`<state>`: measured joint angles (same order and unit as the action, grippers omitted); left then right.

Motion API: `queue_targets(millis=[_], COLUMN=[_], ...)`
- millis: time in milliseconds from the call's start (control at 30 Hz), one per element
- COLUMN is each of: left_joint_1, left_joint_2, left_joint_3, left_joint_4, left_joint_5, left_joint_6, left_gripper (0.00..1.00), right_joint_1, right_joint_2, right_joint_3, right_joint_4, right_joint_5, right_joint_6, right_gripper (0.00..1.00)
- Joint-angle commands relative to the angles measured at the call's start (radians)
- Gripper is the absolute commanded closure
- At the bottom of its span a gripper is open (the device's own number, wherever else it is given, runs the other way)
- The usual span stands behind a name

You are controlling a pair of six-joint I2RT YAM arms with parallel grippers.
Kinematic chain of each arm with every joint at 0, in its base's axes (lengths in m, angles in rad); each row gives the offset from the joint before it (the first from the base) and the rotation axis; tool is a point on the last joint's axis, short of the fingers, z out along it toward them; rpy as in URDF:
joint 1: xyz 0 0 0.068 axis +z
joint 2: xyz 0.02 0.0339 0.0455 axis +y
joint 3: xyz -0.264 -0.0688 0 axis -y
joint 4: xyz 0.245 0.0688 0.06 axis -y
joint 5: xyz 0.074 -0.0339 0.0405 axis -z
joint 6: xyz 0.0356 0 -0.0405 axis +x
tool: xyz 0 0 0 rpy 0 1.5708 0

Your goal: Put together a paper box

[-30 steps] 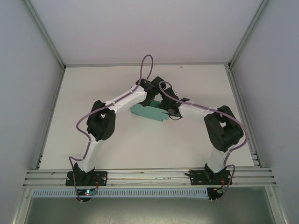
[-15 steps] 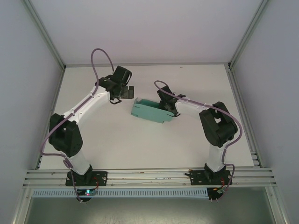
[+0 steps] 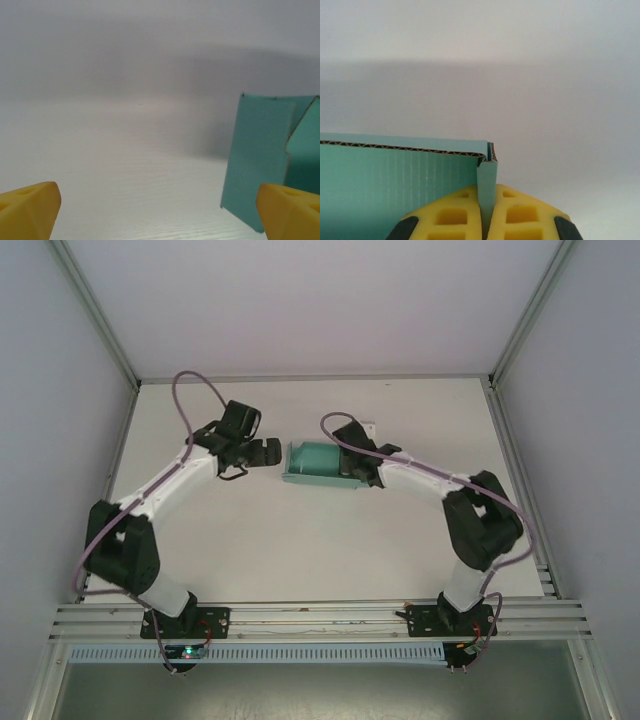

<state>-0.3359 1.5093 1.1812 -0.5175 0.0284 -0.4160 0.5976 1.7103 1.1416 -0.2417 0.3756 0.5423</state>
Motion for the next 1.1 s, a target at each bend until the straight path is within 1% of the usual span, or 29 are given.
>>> queue_targets(millis=[0,67,100,167,233,333,433,500,533,600,667,700,767,867,1000,1067], left_joint_1=[0.064,0.104,0.111,0.111,0.112,0.11,0.11,0.11,0.109,0.106,0.097,0.091,0.075,0.045,-0.01,-0.05], left_joint_2=[-0.134,-0.199,-0.225,-0.271,-0.301,-0.305,-0.266,-0.234,-0.217,-0.189,-0.171,-0.166,-0.155,-0.136,-0.105,-0.089], left_joint_3=[-0.127,-0.2,-0.225,-0.276,-0.316,-0.355,-0.356,-0.35,-0.347,-0.343,-0.34,-0.34,-0.331,-0.304,-0.264,-0.233], left_joint_4=[0.251,0.35,0.387,0.486,0.562,0.65,0.689,0.71,0.727,0.764,0.796,0.809,0.798,0.744,0.69,0.647], left_joint_5=[0.164,0.239,0.269,0.371,0.428,0.499,0.575,0.627,0.658,0.723,0.759,0.755,0.711,0.575,0.447,0.331], left_joint_6=[-0.009,-0.032,-0.032,-0.004,0.012,0.047,0.064,0.076,0.079,0.078,0.077,0.075,0.087,0.112,0.155,0.176], left_gripper=[0.0,0.0,0.01,0.0,0.01,0.07,0.18,0.29,0.33,0.37,0.45,0.45,0.46,0.45,0.46,0.47], right_joint_1=[0.017,0.021,0.024,0.039,0.056,0.087,0.1,0.105,0.105,0.106,0.106,0.107,0.108,0.114,0.123,0.138], right_joint_2=[-0.152,-0.216,-0.235,-0.257,-0.268,-0.276,-0.275,-0.278,-0.281,-0.282,-0.281,-0.28,-0.282,-0.28,-0.264,-0.254], right_joint_3=[-0.143,-0.251,-0.288,-0.327,-0.35,-0.4,-0.408,-0.404,-0.402,-0.393,-0.376,-0.374,-0.376,-0.364,-0.342,-0.331], right_joint_4=[0.412,0.668,0.759,0.864,0.932,1.063,1.104,1.106,1.107,1.096,1.063,1.061,1.061,1.029,0.986,0.978], right_joint_5=[0.142,0.121,0.125,0.13,0.128,0.118,0.114,0.117,0.104,0.1,0.106,0.106,0.085,0.117,0.165,0.197], right_joint_6=[-0.206,-0.318,-0.358,-0.441,-0.502,-0.56,-0.561,-0.553,-0.546,-0.537,-0.539,-0.532,-0.524,-0.5,-0.473,-0.468], right_gripper=[1.0,1.0,1.0,1.0,1.0,1.0,1.0,1.0,1.0,1.0,1.0,1.0,1.0,1.0,1.0,1.0])
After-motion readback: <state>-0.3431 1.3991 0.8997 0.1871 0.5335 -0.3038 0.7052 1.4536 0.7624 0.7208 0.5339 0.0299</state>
